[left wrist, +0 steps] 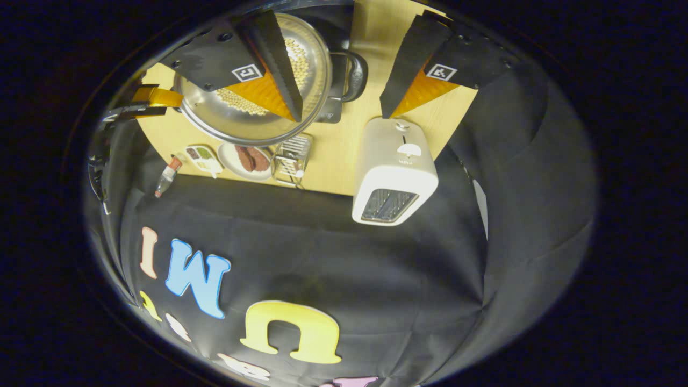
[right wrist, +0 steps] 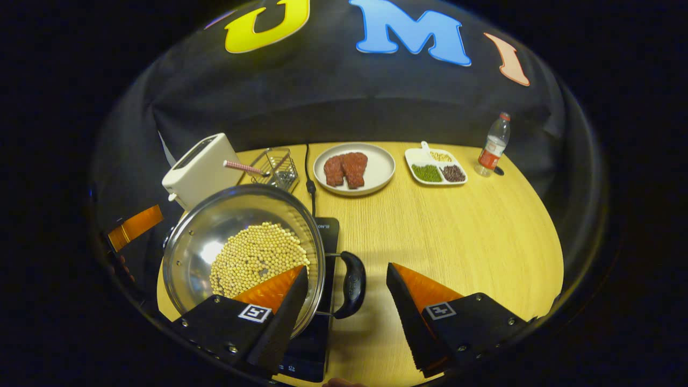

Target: First push the handle of the pot to place it horizontally, then grasp the pot with both hands and set it on the induction cooktop.

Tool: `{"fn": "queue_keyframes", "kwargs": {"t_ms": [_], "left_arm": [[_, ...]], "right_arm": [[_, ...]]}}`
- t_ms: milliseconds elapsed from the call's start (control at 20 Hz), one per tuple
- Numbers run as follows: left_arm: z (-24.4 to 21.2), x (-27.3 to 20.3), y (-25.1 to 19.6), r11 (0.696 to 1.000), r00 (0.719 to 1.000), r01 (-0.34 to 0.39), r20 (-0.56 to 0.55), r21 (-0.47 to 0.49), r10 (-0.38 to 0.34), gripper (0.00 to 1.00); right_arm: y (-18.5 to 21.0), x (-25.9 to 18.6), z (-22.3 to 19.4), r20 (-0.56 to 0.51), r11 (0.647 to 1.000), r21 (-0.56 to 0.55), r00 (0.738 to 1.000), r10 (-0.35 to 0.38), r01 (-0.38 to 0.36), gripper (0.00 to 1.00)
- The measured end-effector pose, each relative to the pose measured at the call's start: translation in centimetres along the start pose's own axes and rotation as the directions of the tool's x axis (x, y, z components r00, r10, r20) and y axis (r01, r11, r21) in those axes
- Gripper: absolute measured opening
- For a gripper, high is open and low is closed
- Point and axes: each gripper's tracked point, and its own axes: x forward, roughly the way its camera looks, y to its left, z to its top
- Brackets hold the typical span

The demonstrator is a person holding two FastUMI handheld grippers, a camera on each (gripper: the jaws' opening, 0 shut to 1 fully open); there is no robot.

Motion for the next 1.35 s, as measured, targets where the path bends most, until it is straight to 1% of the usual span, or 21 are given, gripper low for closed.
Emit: {"fn": "queue_keyframes", "kwargs": {"t_ms": [100,150,250,300,450,550,650,750,850,950,1100,1150,1350], "left_arm": [[2.1,-1.9,-2.5,1.000,0.998,-0.006,0.068,0.021,0.005,0.95],[3.4,-3.0,-4.2,0.999,0.995,0.001,0.105,0.036,-0.004,0.96],[5.8,-5.2,-8.3,0.998,0.983,0.022,0.180,0.063,-0.033,0.94],[7.1,-6.4,-10.6,0.997,0.975,0.040,0.216,0.070,-0.054,0.94],[10.8,-9.9,-18.1,0.992,0.946,0.088,0.305,0.093,-0.113,0.94],[12.8,-12.1,-22.2,0.988,0.927,0.103,0.350,0.117,-0.138,0.94],[15.1,-15.4,-26.0,0.984,0.895,0.097,0.419,0.149,-0.152,0.96],[16.7,-17.9,-29.4,0.982,0.868,0.084,0.472,0.170,-0.156,0.95],[17.3,-20.3,-32.8,0.981,0.843,0.086,0.512,0.175,-0.165,0.94],[17.5,-21.8,-34.9,0.982,0.833,0.065,0.532,0.178,-0.152,0.94],[17.3,-23.8,-37.4,0.985,0.830,0.030,0.544,0.171,-0.120,0.94],[17.2,-24.2,-37.9,0.987,0.835,0.019,0.541,0.163,-0.105,0.94],[17.0,-25.9,-38.8,0.991,0.850,-0.025,0.524,0.134,-0.049,0.94]], "right_arm": [[-1.4,-1.9,2.4,0.097,1.000,-0.012,0.995,0.001,0.000,0.88],[-2.2,-3.1,3.6,0.145,1.000,-0.015,0.989,-0.002,0.004,0.89],[-4.2,-5.9,6.5,0.243,1.000,-0.010,0.970,-0.008,0.011,0.89],[-5.4,-7.5,8.0,0.289,1.000,-0.008,0.957,-0.014,0.017,0.88],[-9.1,-12.3,11.1,0.402,0.999,0.005,0.915,-0.038,0.040,0.88],[-11.6,-15.2,13.0,0.457,0.999,0.024,0.888,-0.054,0.049,0.88],[-14.0,-18.2,14.6,0.506,0.998,0.046,0.860,-0.069,0.052,0.88],[-16.3,-21.0,15.8,0.547,0.997,0.059,0.833,-0.079,0.055,0.88],[-18.0,-23.4,16.9,0.586,0.997,0.075,0.807,-0.070,0.031,0.88],[-19.8,-24.8,17.6,0.598,0.996,0.089,0.799,-0.061,0.009,0.88],[-22.6,-27.3,17.5,0.604,0.997,0.078,0.796,-0.049,0.002,0.88],[-23.3,-27.7,17.6,0.603,0.998,0.070,0.796,-0.046,0.004,0.88],[-24.8,-28.7,16.9,0.591,0.998,0.054,0.807,-0.007,-0.031,0.88]]}}
